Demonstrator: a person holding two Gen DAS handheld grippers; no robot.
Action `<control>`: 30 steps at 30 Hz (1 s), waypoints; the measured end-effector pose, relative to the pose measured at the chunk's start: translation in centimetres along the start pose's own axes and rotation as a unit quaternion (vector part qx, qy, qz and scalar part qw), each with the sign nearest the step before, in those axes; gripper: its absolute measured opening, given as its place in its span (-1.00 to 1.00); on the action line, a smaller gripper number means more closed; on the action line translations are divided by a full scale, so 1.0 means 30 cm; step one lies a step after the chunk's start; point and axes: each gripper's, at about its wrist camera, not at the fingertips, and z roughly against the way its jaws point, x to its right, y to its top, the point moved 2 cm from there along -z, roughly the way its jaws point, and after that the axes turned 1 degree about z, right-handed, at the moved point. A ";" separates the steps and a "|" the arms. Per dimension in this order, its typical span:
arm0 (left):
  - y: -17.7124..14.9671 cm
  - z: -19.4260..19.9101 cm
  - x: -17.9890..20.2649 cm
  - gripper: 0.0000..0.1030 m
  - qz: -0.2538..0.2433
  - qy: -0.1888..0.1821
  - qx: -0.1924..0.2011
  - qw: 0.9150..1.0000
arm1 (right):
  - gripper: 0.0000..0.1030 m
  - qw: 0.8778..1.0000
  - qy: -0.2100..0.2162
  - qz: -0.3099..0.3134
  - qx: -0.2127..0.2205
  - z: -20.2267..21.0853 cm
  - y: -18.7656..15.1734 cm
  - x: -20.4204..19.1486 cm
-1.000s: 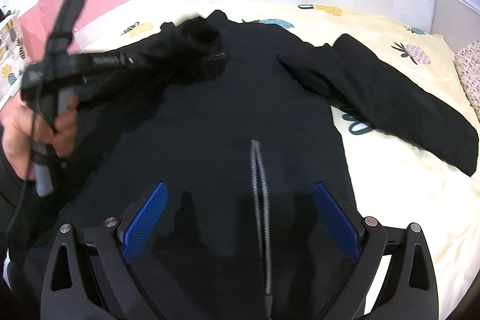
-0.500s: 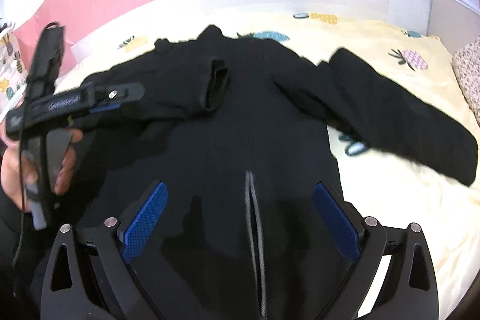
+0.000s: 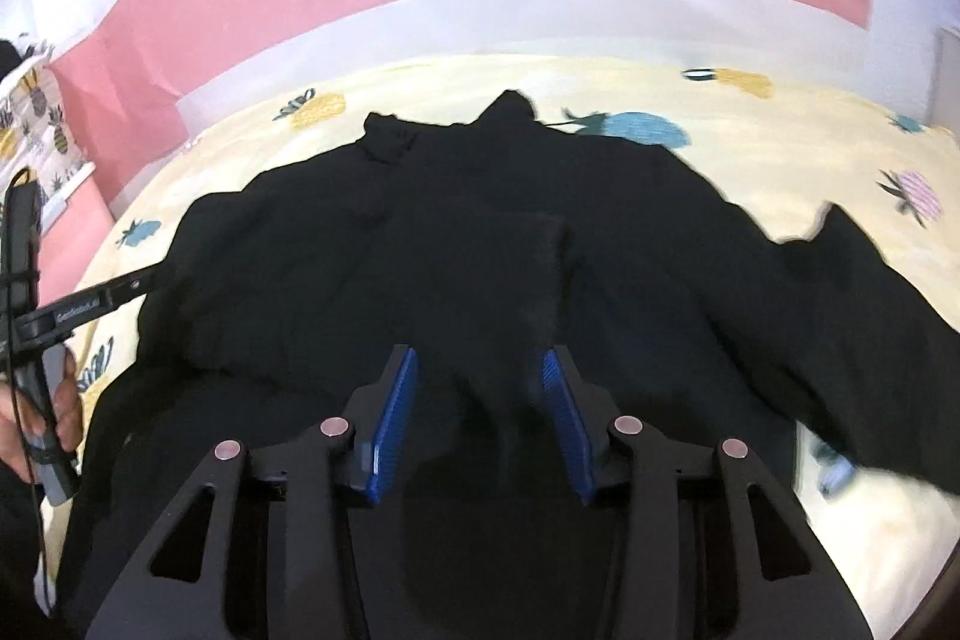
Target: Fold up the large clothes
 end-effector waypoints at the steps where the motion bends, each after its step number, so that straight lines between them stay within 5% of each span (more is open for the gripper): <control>1: -0.010 -0.019 -0.043 -0.26 0.015 0.008 -0.006 1.000 | -0.13 1.000 -0.002 0.002 -0.008 -0.043 0.008 0.007; 5: -0.077 -0.096 -0.128 -0.34 0.045 0.002 -0.037 0.998 | -0.13 0.997 -0.014 -0.027 -0.076 -0.239 -0.037 0.098; 7: -0.093 -0.090 -0.118 -0.34 0.037 -0.001 -0.034 0.999 | -0.13 0.994 0.019 -0.073 -0.080 -0.250 -0.061 0.156; 10: -0.086 -0.082 -0.097 -0.34 0.018 -0.001 -0.042 0.999 | -0.13 0.994 0.004 -0.065 -0.088 -0.218 -0.060 0.167; 16: 0.040 -0.069 -0.104 -0.34 0.013 0.014 -0.001 1.000 | -0.13 0.999 -0.020 -0.032 -0.031 -0.144 0.070 0.136; 24: 0.091 -0.278 -0.147 -0.34 0.022 0.061 -0.044 0.997 | -0.07 0.994 -0.030 -0.051 -0.095 -0.380 0.078 0.196; 27: 0.089 -0.258 -0.123 -0.34 0.010 0.071 -0.037 0.997 | -0.07 0.993 -0.026 -0.070 -0.089 -0.351 0.078 0.210; 30: 0.069 -0.163 -0.111 -0.34 0.019 0.040 -0.024 0.999 | -0.07 0.996 -0.021 -0.052 -0.065 -0.252 0.063 0.181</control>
